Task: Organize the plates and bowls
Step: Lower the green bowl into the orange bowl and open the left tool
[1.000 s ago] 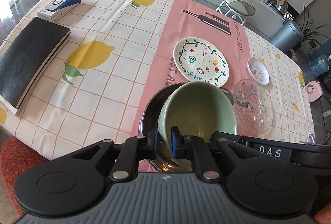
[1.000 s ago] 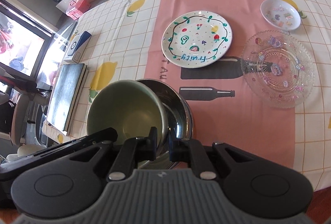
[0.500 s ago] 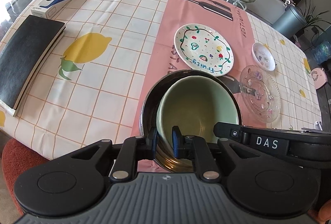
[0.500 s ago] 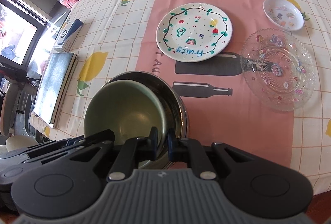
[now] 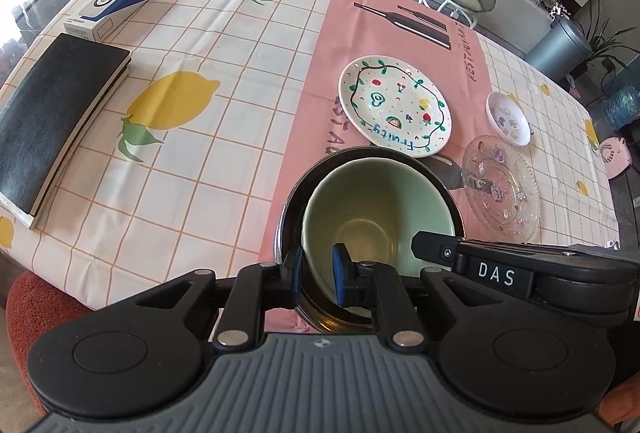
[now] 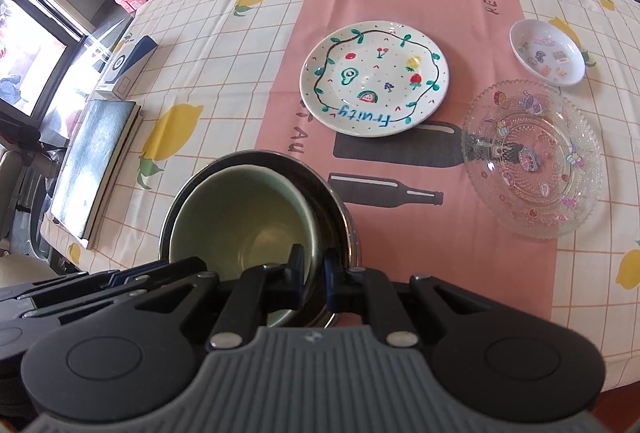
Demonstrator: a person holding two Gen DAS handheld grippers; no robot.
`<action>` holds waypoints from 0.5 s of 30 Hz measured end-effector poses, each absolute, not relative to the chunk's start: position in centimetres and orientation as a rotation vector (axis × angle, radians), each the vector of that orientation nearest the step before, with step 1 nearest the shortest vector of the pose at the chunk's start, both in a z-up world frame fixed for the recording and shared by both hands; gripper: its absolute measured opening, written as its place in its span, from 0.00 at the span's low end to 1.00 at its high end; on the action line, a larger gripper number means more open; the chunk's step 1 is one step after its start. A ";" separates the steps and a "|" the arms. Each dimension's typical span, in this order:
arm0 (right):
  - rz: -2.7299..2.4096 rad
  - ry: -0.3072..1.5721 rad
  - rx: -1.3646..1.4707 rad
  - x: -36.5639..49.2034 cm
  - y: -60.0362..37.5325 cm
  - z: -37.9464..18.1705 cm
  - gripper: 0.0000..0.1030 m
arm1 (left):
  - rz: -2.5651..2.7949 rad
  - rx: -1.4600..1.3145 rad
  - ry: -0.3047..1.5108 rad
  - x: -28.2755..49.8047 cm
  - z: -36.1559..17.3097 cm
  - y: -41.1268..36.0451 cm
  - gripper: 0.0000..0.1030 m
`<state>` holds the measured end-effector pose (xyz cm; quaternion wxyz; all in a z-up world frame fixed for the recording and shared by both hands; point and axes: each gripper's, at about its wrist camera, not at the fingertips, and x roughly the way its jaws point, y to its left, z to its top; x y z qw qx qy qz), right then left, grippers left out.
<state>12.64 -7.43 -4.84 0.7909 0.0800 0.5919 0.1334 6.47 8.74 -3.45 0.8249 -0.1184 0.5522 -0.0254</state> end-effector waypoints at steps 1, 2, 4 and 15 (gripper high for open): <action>0.289 1.271 0.164 12.7 -7.3 -4.8 0.07 | -0.053 -0.244 1.169 6.4 -3.4 8.7 0.16; 0.291 1.268 0.157 12.7 -7.2 -4.9 0.07 | -0.052 -0.237 1.166 6.4 -3.4 8.6 0.16; 0.294 1.261 0.132 12.7 -6.9 -4.8 0.07 | -0.051 -0.234 1.163 6.4 -3.2 8.5 0.16; 0.314 1.261 0.042 12.7 -5.9 -4.7 0.10 | -0.055 -0.244 1.123 6.1 -2.2 9.1 0.20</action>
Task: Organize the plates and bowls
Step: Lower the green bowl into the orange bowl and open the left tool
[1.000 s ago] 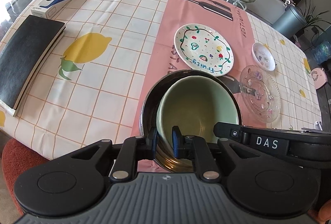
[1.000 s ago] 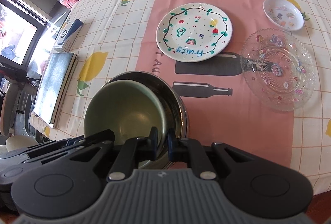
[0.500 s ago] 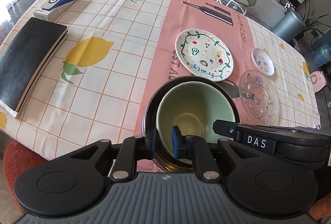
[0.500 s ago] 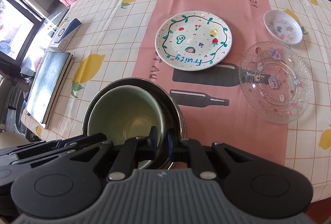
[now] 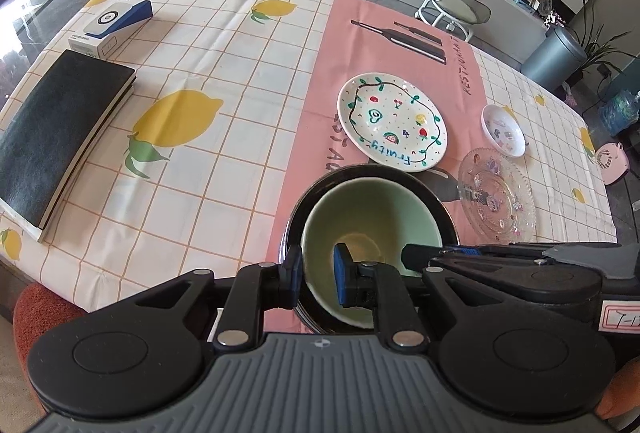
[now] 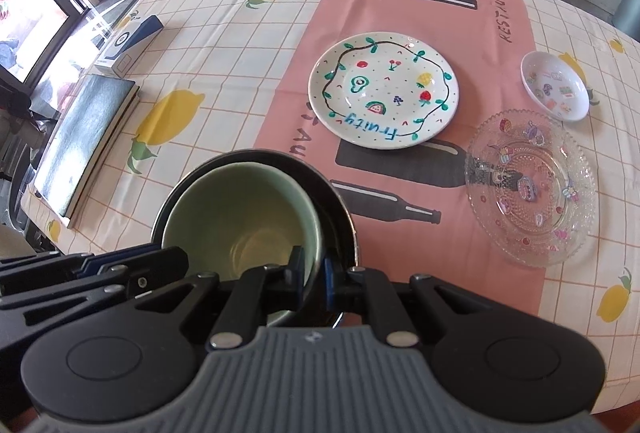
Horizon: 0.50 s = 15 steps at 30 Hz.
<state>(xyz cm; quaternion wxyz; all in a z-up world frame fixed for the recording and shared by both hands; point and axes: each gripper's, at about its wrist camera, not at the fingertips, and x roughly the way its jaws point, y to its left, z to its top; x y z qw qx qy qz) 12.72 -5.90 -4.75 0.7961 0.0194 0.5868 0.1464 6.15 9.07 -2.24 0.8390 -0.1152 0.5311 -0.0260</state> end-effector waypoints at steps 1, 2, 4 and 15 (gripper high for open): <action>0.321 1.261 0.038 12.6 -5.8 -4.7 0.14 | -0.052 -0.241 1.118 6.2 -2.1 9.1 0.20; 0.325 1.259 0.037 12.6 -5.7 -4.6 0.17 | -0.052 -0.242 1.116 6.3 -2.1 9.1 0.20; 0.326 1.259 0.038 12.6 -5.7 -4.6 0.19 | -0.054 -0.251 1.117 6.4 -2.1 9.2 0.20; 0.365 1.168 0.072 11.9 -6.4 -2.2 0.36 | -0.114 -0.274 1.004 5.8 -0.7 9.5 0.28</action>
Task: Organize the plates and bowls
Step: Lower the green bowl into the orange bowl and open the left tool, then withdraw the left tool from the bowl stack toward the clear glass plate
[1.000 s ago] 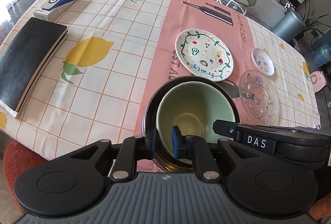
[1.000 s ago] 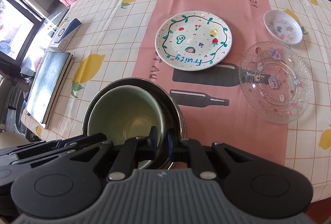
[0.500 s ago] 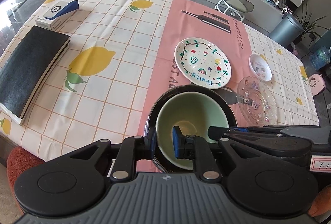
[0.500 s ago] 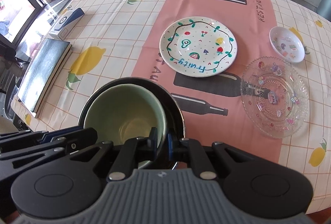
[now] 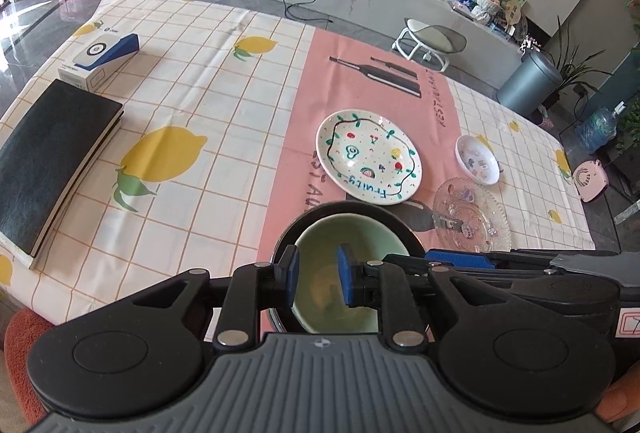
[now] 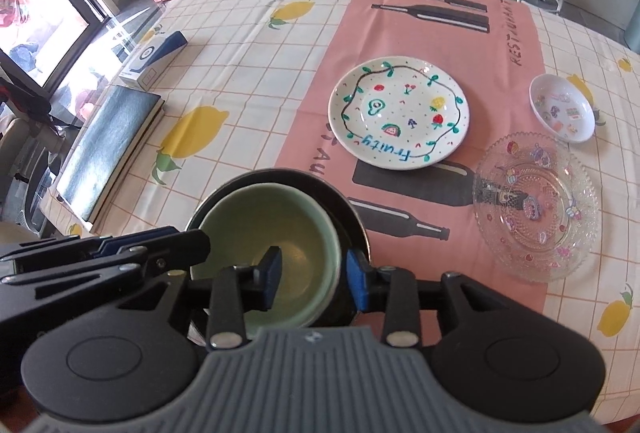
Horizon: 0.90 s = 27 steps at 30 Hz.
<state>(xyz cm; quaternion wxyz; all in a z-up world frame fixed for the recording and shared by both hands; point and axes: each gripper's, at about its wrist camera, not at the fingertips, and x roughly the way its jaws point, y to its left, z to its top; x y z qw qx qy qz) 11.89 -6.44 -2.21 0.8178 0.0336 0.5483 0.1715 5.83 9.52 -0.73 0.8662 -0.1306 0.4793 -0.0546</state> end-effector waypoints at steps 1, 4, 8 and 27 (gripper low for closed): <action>0.369 1.152 0.083 11.8 -6.7 -1.9 0.38 | -0.117 -0.278 0.986 5.7 -0.6 9.7 0.31; 0.359 1.121 0.139 11.6 -8.0 -1.7 0.54 | -0.104 -0.299 0.957 5.5 -1.1 10.6 0.55; 0.306 1.180 0.240 11.5 -9.7 -3.7 0.56 | -0.070 -0.400 1.015 5.7 -3.7 12.1 0.58; 0.283 1.323 0.530 12.7 -10.3 -8.9 0.46 | -0.067 -0.510 1.095 7.5 -7.3 13.1 0.38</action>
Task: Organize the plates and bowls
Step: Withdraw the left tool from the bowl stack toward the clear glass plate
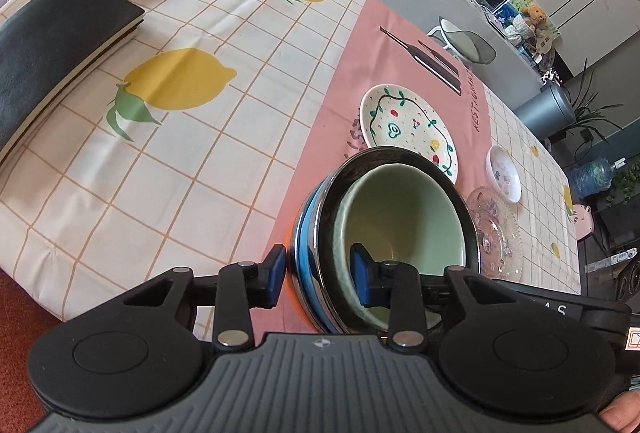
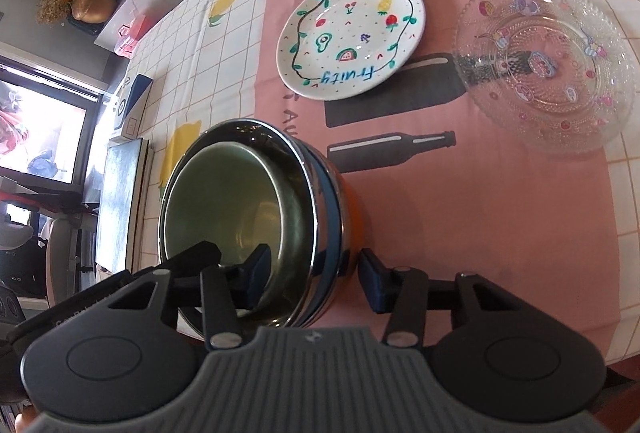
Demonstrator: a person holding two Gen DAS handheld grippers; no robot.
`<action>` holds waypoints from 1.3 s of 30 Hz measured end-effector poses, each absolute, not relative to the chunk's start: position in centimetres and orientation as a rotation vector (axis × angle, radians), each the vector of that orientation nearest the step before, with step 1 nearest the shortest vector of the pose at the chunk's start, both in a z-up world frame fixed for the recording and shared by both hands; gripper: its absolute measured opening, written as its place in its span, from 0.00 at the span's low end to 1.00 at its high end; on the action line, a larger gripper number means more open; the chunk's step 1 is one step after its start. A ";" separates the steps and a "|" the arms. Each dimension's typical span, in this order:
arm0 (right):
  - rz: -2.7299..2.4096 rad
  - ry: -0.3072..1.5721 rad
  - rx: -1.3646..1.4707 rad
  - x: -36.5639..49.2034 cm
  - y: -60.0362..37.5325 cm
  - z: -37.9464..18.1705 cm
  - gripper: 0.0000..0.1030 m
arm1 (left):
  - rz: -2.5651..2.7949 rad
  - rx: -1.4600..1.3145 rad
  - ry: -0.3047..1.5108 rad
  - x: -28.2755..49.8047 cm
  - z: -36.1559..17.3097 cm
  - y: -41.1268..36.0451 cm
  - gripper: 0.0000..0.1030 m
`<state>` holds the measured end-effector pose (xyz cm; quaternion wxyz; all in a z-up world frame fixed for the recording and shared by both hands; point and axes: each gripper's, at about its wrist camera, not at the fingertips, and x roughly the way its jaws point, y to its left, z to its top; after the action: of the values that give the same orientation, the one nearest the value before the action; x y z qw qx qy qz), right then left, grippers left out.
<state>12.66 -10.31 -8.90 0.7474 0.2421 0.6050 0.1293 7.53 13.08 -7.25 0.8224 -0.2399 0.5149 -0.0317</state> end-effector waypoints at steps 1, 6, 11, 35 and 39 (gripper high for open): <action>0.282 1.324 0.527 13.0 -10.1 -8.9 0.45 | -0.064 -0.504 1.093 7.9 -7.2 13.2 0.38; 0.282 1.323 0.515 15.1 -9.1 -8.9 0.45 | -0.049 -0.465 1.098 9.9 -7.0 13.4 0.38; 0.283 1.327 0.506 16.4 -8.4 -8.8 0.45 | -0.052 -0.433 1.109 10.5 -6.9 13.4 0.38; 0.213 0.872 0.471 9.5 -22.1 -2.9 0.50 | -0.401 -0.408 0.795 8.0 -0.6 0.3 0.38; 0.119 0.899 0.507 9.1 -27.0 -4.7 0.51 | -0.411 -0.398 0.833 9.0 -3.7 -3.2 0.38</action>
<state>9.12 -26.95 -4.71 0.8681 0.2423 0.4295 0.0568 9.02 -3.21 -3.71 0.8751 -0.1908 0.3990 -0.1968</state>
